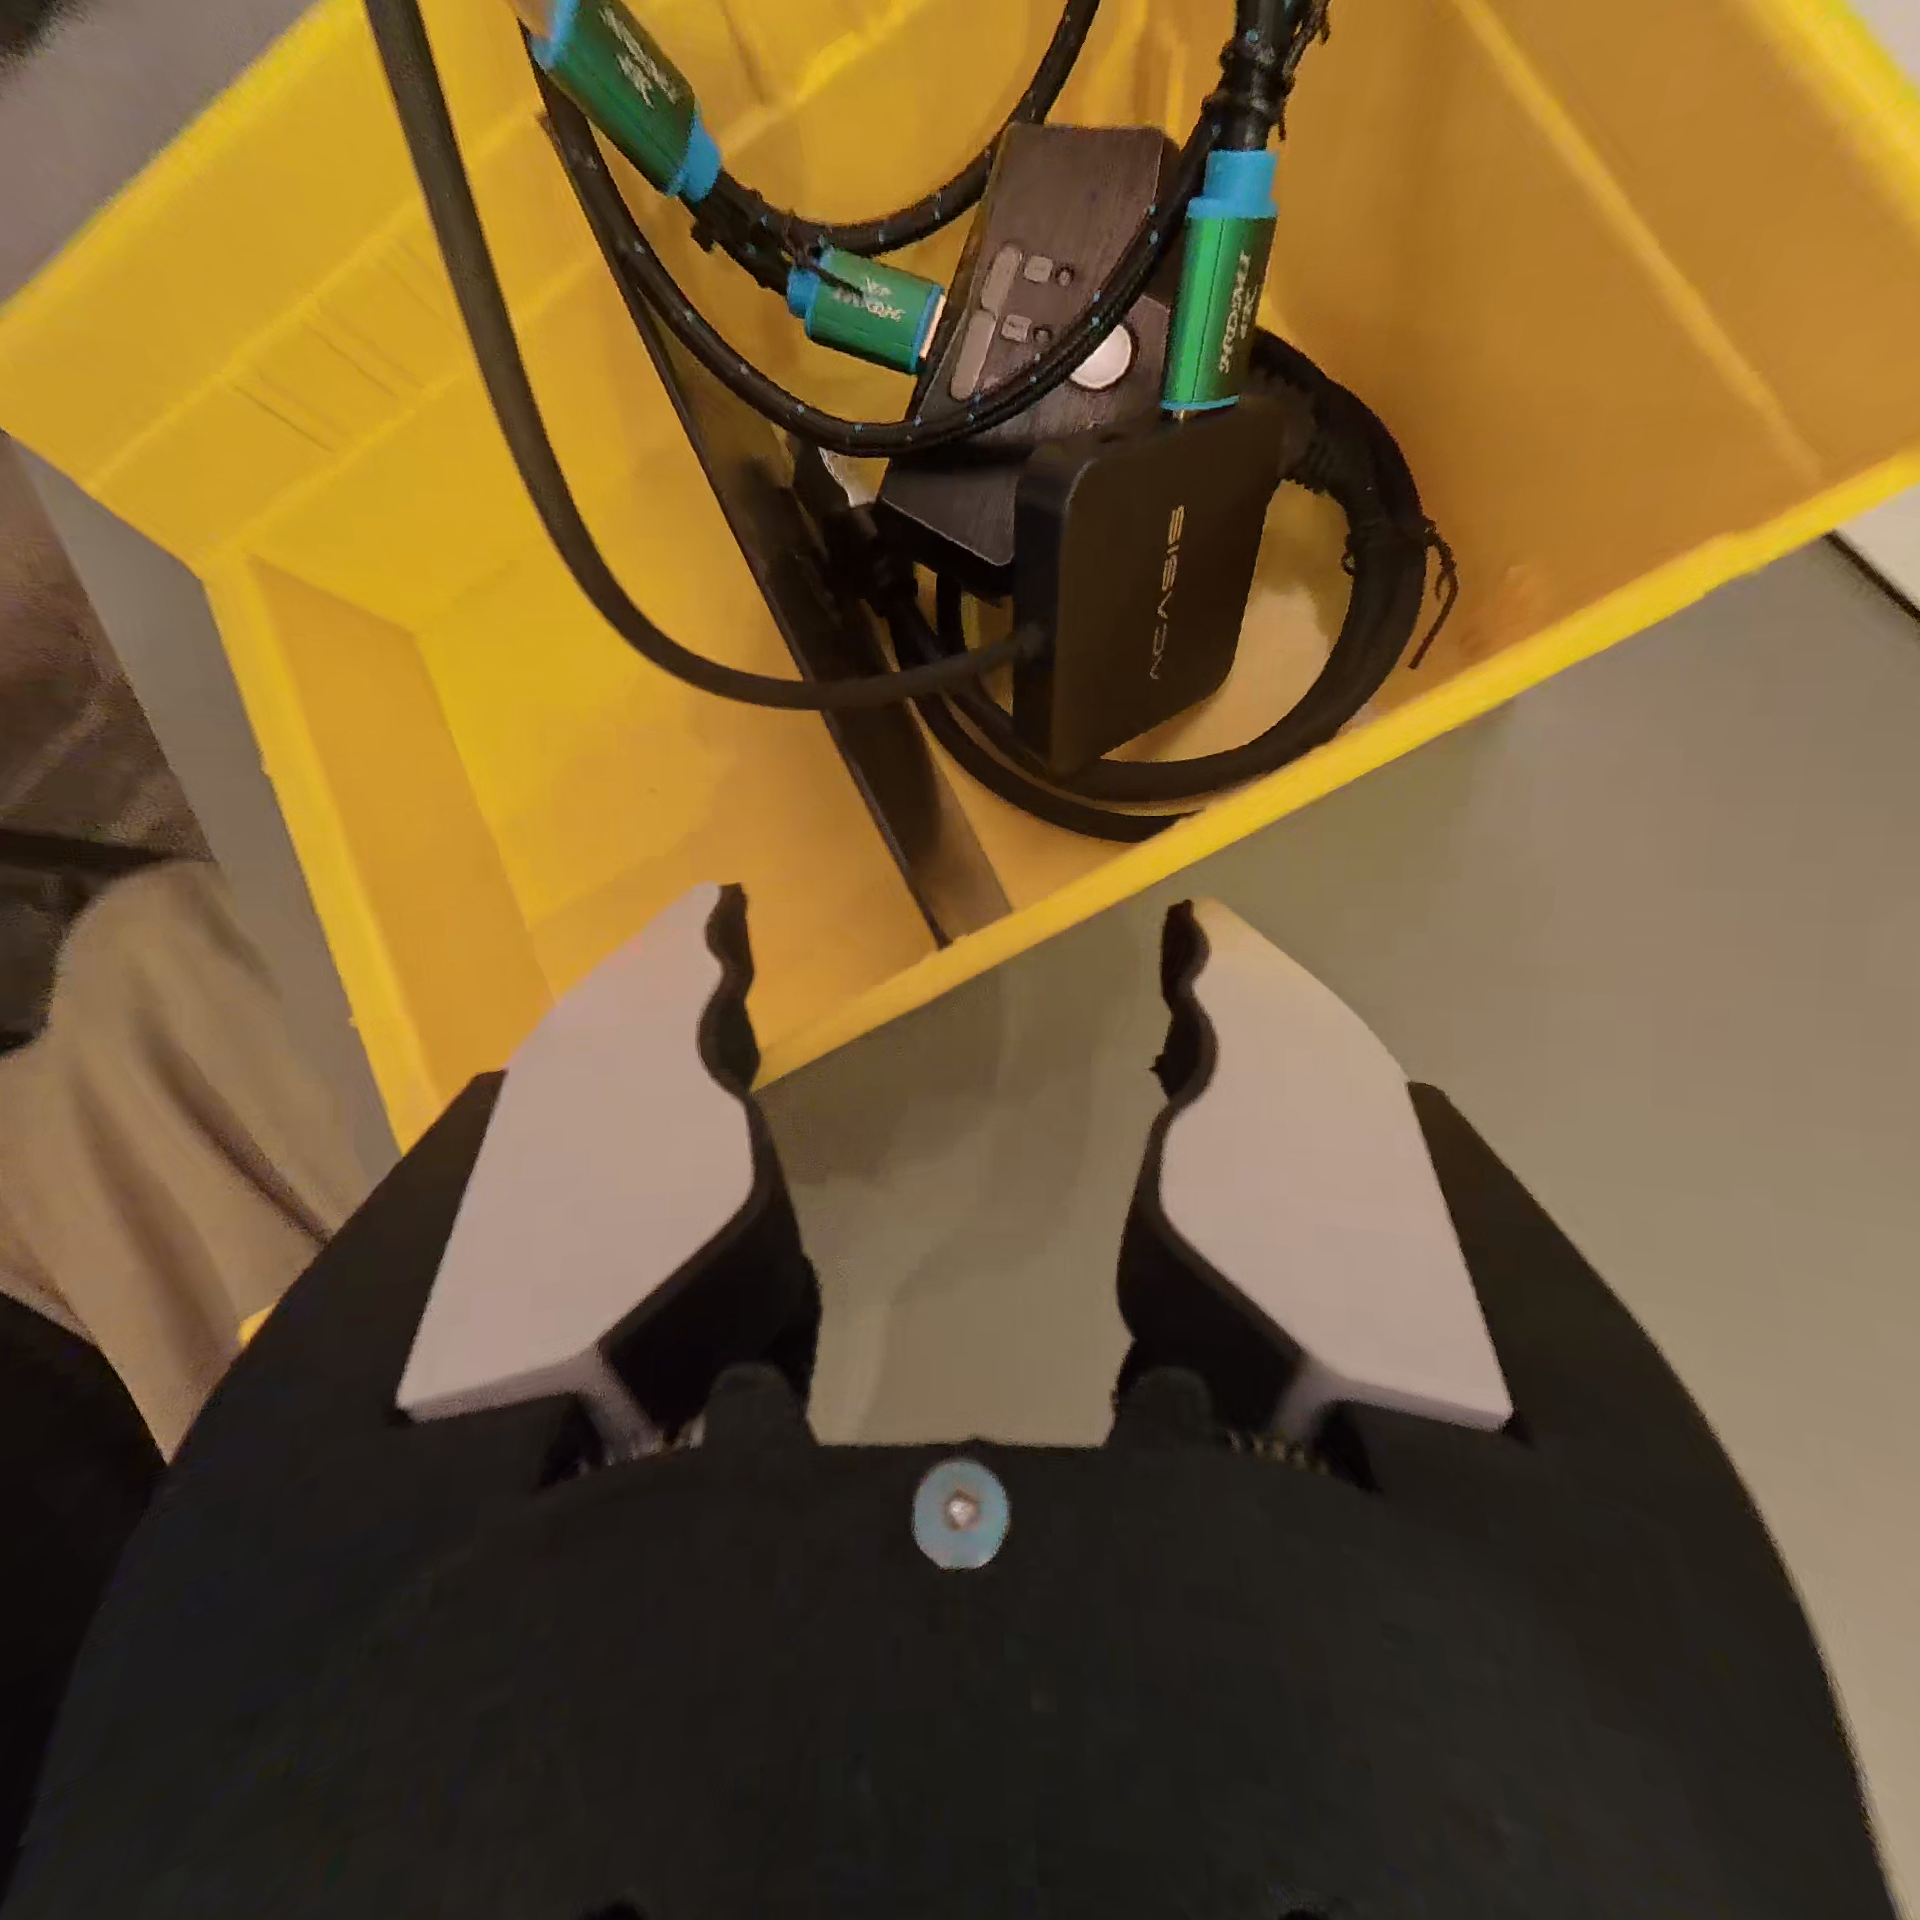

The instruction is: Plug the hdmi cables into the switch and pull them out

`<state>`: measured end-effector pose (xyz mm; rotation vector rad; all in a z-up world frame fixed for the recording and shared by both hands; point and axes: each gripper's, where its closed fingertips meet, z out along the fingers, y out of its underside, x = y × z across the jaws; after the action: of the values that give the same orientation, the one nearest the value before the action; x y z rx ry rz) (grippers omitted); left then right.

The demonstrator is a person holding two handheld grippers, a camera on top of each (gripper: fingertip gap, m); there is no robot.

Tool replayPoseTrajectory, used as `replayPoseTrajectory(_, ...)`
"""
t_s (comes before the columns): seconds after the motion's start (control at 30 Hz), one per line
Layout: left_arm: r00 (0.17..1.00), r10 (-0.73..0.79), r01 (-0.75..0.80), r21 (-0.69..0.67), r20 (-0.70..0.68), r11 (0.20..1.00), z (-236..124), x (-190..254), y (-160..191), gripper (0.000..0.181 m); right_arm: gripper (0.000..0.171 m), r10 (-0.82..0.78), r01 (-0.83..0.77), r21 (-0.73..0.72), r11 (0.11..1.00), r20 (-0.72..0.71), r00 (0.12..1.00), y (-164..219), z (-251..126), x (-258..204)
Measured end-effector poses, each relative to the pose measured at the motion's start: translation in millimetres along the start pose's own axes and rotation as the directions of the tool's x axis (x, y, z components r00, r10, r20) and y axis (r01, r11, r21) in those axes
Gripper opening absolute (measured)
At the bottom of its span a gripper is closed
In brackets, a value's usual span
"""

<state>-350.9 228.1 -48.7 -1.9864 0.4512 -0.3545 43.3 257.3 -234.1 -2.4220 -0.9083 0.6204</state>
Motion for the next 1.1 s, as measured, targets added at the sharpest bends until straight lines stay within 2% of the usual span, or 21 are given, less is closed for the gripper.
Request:
replayPoseTrajectory(0.07, 1.000, 0.011, -0.010, 0.030, -0.012, 1.000, -4, 15, -13, 0.008, 0.084, 0.017, -0.018, 0.062, 0.998, 0.021, 1.000, -15, 1, -7)
replayPoseTrajectory(0.13, 0.999, 0.026, -0.024, 0.058, -0.040, 0.998, -2, 36, -25, 0.008, 0.087, 0.012, -0.012, 0.127, 0.992, 0.005, 1.000, -25, -18, -7)
replayPoseTrajectory(0.2, 0.995, 0.050, -0.043, 0.079, -0.082, 0.996, 7, 63, -37, 0.008, 0.087, -0.021, 0.019, 0.185, 0.983, 0.008, 1.000, -30, -51, -12)
replayPoseTrajectory(0.3, 0.983, 0.099, -0.084, 0.098, -0.157, 0.992, 29, 113, -53, 0.007, 0.085, -0.066, 0.033, 0.327, 0.944, 0.090, 0.994, -30, -117, -35)
replayPoseTrajectory(0.43, 0.949, 0.157, -0.130, 0.115, -0.274, 0.985, 71, 193, -68, 0.008, 0.091, -0.167, 0.068, 0.461, 0.885, 0.178, 0.970, 2, -192, -76)
replayPoseTrajectory(0.57, 0.894, 0.214, -0.187, 0.107, -0.393, 0.977, 114, 270, -74, 0.010, 0.090, -0.212, 0.098, 0.529, 0.843, 0.160, 0.964, 59, -228, -90)
replayPoseTrajectory(0.7, 0.850, 0.254, -0.259, 0.054, -0.462, 0.964, 155, 339, -63, 0.011, 0.098, -0.150, 0.006, 0.597, 0.802, 0.192, 0.970, 102, -249, -106)
replayPoseTrajectory(0.8, 0.820, 0.263, -0.303, 0.005, -0.509, 0.953, 185, 384, -48, 0.011, 0.103, -0.065, -0.039, 0.620, 0.783, 0.144, 0.987, 123, -252, -100)
replayPoseTrajectory(0.9, 0.810, 0.258, -0.332, -0.050, -0.527, 0.942, 217, 420, -28, 0.011, 0.105, 0.086, -0.134, 0.629, 0.766, 0.106, 0.991, 140, -252, -75)
replayPoseTrajectory(1.03, 0.820, 0.187, -0.313, -0.150, -0.542, 0.938, 254, 452, 4, 0.014, 0.094, 0.276, -0.232, 0.580, 0.781, 0.013, 0.961, 174, -234, -25)
replayPoseTrajectory(1.1, 0.828, 0.147, -0.295, -0.198, -0.541, 0.935, 268, 464, 21, 0.014, 0.095, 0.353, -0.287, 0.558, 0.779, -0.011, 0.936, 187, -228, -2)
